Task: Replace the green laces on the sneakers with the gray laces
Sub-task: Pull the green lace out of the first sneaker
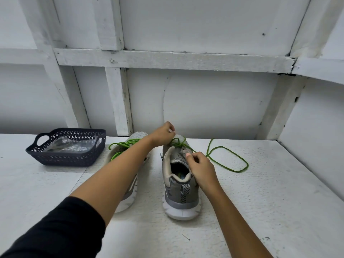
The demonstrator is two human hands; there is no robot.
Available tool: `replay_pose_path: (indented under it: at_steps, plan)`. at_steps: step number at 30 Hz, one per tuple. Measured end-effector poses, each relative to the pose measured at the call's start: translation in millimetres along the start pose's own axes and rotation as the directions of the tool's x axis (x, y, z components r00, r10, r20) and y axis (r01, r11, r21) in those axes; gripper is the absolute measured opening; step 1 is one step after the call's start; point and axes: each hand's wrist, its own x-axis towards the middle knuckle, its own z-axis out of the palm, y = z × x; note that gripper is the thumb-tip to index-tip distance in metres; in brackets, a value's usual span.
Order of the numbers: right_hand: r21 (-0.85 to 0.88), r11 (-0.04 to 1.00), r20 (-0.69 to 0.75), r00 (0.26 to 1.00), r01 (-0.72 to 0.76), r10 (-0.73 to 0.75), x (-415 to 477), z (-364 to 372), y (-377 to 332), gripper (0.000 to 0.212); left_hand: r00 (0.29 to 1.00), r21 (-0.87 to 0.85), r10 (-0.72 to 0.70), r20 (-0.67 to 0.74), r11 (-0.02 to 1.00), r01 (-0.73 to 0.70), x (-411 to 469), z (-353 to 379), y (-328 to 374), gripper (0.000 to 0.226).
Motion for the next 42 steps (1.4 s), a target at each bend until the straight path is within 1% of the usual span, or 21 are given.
replay_pose_path:
  at_steps: [2,5,9,11,13,15,17,20,22,23,26,28,30,32,34,36,37,39,40,41,42]
  plan:
    - [-0.004,1.000,0.002,1.000,0.002,-0.002,0.1,0.2,-0.5,0.023,1.000,0.165,0.004,-0.024,0.986,0.000,0.3,-7.4,-6.6,0.027]
    - [-0.005,1.000,0.000,1.000,0.000,0.000,0.9,1.1,-0.6,0.023,0.995,0.386,0.049,0.084,0.919,-0.078,-5.2,-10.3,-8.5,0.025]
    - [-0.010,1.000,-0.008,1.000,-0.001,0.001,0.6,1.7,-0.8,0.022,0.993,0.372,0.109,0.049,0.921,-0.119,-8.4,-4.4,-10.4,0.022]
    - [0.003,1.000,-0.009,1.000,-0.002,0.002,-0.3,1.0,-1.0,0.022,0.997,0.263,0.079,-0.003,0.962,-0.076,-7.3,-3.5,-9.5,0.015]
    - [0.007,1.000,-0.002,1.000,-0.002,0.002,-1.2,0.6,-1.5,0.021,0.999,-0.052,-0.030,-0.026,0.998,0.029,-5.5,-6.4,-5.2,0.019]
    - [0.011,1.000,0.000,1.000,-0.002,0.002,-1.1,0.7,-1.4,0.022,0.995,-0.355,-0.103,0.002,0.930,0.097,-1.0,-6.9,-1.6,0.026]
    - [0.012,1.000,-0.001,1.000,-0.002,0.002,-1.3,1.1,-1.6,0.023,0.992,-0.436,-0.123,0.005,0.893,0.113,2.5,-4.5,1.2,0.020]
    - [0.016,1.000,-0.003,1.000,-0.006,0.006,-1.1,1.0,-0.7,0.023,0.990,-0.149,-0.096,-0.100,0.986,0.080,4.9,-3.5,4.9,0.013]
    - [0.011,1.000,-0.008,1.000,-0.005,0.005,-1.1,0.2,-0.7,0.023,0.993,0.113,-0.010,-0.119,0.993,0.024,7.0,-9.5,5.7,0.013]
    - [0.012,1.000,-0.007,1.000,-0.004,0.004,-0.8,0.4,-0.7,0.023,0.995,0.195,0.038,-0.093,0.981,-0.019,7.4,-14.9,5.3,0.016]
    - [0.016,1.000,-0.007,1.000,-0.004,0.005,-0.7,0.8,-0.3,0.024,0.991,0.251,0.111,0.078,0.960,-0.127,2.4,-29.0,2.4,0.029]
    - [0.016,1.000,-0.009,1.000,-0.005,0.005,-0.3,1.2,0.3,0.024,0.980,0.409,0.103,0.171,0.897,-0.166,-1.5,-29.6,-2.3,0.026]
    - [0.018,1.000,-0.014,1.000,-0.005,0.005,0.2,1.6,1.0,0.024,0.972,0.604,0.052,0.229,0.776,-0.184,-4.2,-23.3,-6.1,0.026]
    - [0.025,1.000,-0.016,1.000,-0.007,0.008,0.7,2.1,1.0,0.024,0.972,0.670,0.020,0.235,0.721,-0.177,-6.2,-16.3,-8.8,0.031]
    - [0.024,1.000,-0.017,1.000,-0.004,0.004,1.0,2.4,1.2,0.024,0.981,0.665,0.061,0.187,0.727,-0.172,-6.8,-13.6,-11.0,0.029]
    - [0.012,1.000,-0.018,1.000,0.002,-0.002,0.9,2.3,1.1,0.025,0.980,0.591,0.128,0.155,0.783,-0.196,-7.3,-15.8,-11.2,0.025]
    - [0.009,1.000,-0.019,1.000,0.004,-0.004,0.7,2.0,1.2,0.025,0.977,0.483,0.163,0.137,0.850,-0.210,-8.3,-20.1,-10.5,0.021]
    - [0.012,1.000,-0.022,1.000,0.006,-0.006,0.2,1.8,1.7,0.025,0.986,0.038,0.159,0.047,0.986,-0.161,-14.3,-34.8,-4.0,0.015]
    - [0.011,1.000,-0.023,1.000,0.007,-0.007,0.1,1.7,1.8,0.025,0.991,-0.295,0.131,0.003,0.947,-0.124,-18.9,-45.5,0.7,0.018]
    - [0.007,1.000,-0.024,1.000,0.008,-0.008,0.0,1.6,1.7,0.025,0.994,-0.617,0.107,-0.032,0.780,-0.104,-22.3,-57.7,3.3,0.022]
    - [0.003,1.000,-0.025,1.000,0.008,-0.008,0.2,1.4,1.7,0.025,0.995,-0.826,0.096,-0.038,0.558,-0.086,-24.4,-70.0,2.9,0.025]
